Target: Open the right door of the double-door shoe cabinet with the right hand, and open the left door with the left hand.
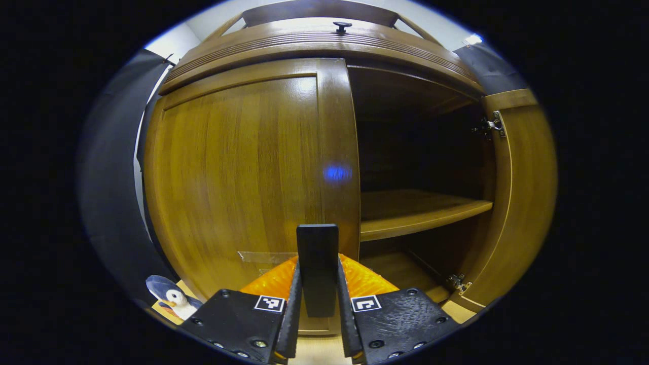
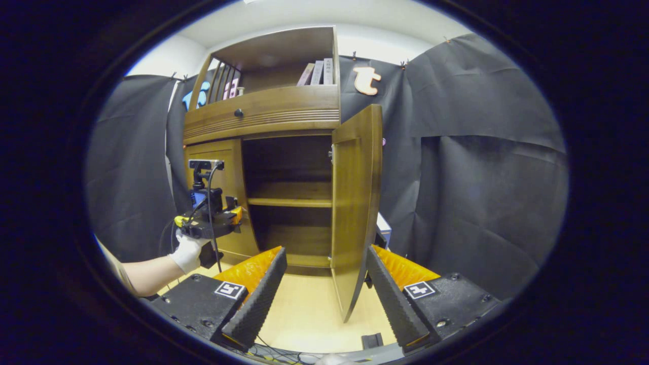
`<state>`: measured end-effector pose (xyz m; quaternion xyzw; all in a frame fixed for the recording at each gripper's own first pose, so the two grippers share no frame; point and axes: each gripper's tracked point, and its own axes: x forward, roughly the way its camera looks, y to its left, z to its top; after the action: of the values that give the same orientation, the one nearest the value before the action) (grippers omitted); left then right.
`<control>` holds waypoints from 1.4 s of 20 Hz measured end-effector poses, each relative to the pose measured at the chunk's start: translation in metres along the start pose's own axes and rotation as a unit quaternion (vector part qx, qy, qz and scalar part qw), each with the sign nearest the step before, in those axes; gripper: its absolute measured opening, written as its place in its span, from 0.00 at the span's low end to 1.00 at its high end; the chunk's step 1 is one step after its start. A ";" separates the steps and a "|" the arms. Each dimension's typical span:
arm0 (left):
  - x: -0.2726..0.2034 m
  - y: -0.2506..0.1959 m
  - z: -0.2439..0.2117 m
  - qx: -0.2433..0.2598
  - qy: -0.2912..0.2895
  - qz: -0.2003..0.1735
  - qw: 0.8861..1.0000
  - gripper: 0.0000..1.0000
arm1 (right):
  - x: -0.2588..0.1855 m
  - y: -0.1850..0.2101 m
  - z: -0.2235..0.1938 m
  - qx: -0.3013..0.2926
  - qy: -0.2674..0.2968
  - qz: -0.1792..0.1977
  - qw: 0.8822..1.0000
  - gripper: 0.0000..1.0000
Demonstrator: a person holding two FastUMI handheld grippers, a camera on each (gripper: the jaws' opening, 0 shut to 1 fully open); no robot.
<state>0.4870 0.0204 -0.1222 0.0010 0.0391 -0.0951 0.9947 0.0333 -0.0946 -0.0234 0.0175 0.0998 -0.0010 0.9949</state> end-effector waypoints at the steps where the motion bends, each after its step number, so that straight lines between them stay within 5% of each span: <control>1: -0.001 0.000 0.001 -0.007 0.000 -0.004 1.000 0.43 | 0.000 0.001 0.002 0.001 -0.001 0.003 1.000 1.00; 2: -0.002 0.000 0.000 -0.009 0.002 -0.008 1.000 0.28 | 0.001 0.003 0.002 0.001 -0.001 0.006 1.000 1.00; 3: -0.005 0.000 -0.001 -0.017 0.005 -0.012 1.000 0.39 | 0.001 0.004 0.003 0.001 -0.001 0.008 1.000 0.99; 4: -0.005 -0.001 0.000 -0.017 0.007 -0.015 1.000 0.23 | 0.002 0.006 0.003 0.001 -0.001 0.010 1.000 0.99; 28: -0.140 0.047 -0.014 -0.020 0.015 -0.054 0.998 0.23 | -0.016 0.090 -0.019 -0.005 0.005 0.096 0.995 1.00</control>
<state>0.3581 0.0931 -0.1253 -0.0192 0.0556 -0.1480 0.9872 0.0148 -0.0041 -0.0356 0.0224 0.1024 0.0953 0.9899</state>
